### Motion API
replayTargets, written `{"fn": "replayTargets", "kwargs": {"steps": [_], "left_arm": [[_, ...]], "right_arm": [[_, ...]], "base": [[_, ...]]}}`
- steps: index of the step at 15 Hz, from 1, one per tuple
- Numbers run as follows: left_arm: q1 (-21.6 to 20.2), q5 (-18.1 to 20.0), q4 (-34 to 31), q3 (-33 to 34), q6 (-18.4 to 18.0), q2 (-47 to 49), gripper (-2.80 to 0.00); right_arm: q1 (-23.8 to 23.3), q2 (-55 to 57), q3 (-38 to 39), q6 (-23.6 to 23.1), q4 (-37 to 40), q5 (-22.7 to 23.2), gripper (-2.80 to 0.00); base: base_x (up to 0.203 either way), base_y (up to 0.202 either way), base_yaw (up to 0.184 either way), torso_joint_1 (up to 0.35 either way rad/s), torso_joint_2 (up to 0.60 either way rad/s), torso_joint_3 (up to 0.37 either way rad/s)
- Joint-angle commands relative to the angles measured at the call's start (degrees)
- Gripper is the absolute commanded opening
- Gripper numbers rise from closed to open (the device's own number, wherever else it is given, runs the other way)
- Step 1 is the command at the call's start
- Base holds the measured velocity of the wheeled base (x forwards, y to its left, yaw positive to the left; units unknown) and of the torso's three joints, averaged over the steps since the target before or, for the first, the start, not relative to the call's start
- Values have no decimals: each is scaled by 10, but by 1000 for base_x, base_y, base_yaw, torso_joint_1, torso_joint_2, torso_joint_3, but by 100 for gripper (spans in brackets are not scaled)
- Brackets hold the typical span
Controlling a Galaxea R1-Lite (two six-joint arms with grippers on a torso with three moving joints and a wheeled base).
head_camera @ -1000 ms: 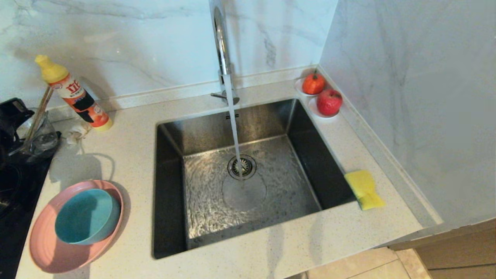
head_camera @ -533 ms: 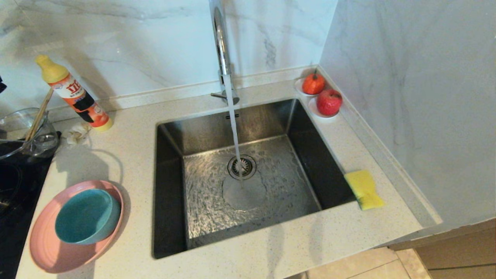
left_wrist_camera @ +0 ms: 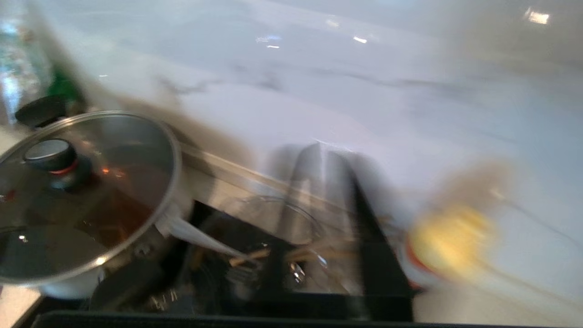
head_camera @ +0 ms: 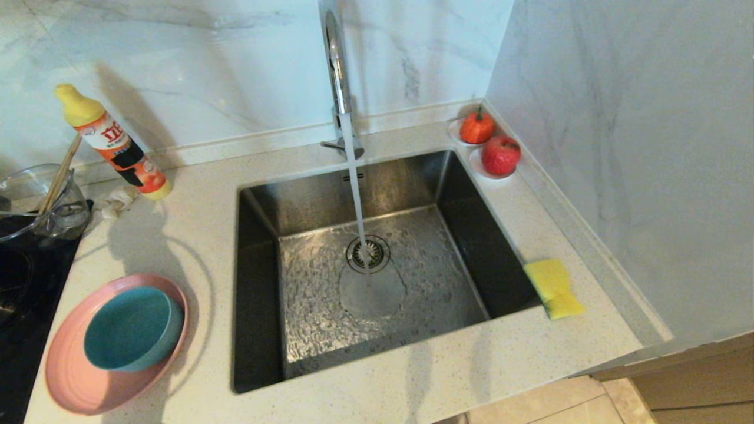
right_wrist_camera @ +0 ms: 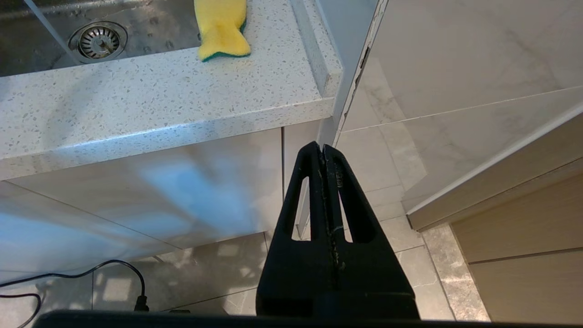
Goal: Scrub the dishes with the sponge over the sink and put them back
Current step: Pick up a bowl and the sponge
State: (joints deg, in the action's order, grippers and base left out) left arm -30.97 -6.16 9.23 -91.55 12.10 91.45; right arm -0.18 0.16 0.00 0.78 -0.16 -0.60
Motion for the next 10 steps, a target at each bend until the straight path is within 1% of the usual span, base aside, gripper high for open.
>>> {"fn": "replayTargets", "kwargs": {"steps": [1, 4, 5, 6, 8, 9, 10], "left_arm": [[19, 40, -80, 1, 1, -107, -280], [91, 99, -209, 19, -5, -205, -280], [113, 118, -238, 32, -10, -236, -280], [142, 141, -263, 53, -23, -275, -280], [187, 174, -295, 124, -70, -368, -280], [202, 182, -301, 178, -98, -418, -280], [216, 187, -306, 246, -130, -478, -280]], "right_arm": [[0, 0, 0, 0, 0, 0, -280], [0, 0, 0, 0, 0, 0, -280], [0, 0, 0, 0, 0, 0, -280], [0, 0, 0, 0, 0, 0, -280], [0, 0, 0, 0, 0, 0, -280], [0, 0, 0, 0, 0, 0, -280], [0, 0, 0, 0, 0, 0, -280]], "base": [[0, 0, 0, 0, 0, 0], [0, 0, 0, 0, 0, 0], [0, 0, 0, 0, 0, 0], [0, 0, 0, 0, 0, 0], [0, 0, 0, 0, 0, 0], [0, 0, 0, 0, 0, 0], [0, 0, 0, 0, 0, 0]]}}
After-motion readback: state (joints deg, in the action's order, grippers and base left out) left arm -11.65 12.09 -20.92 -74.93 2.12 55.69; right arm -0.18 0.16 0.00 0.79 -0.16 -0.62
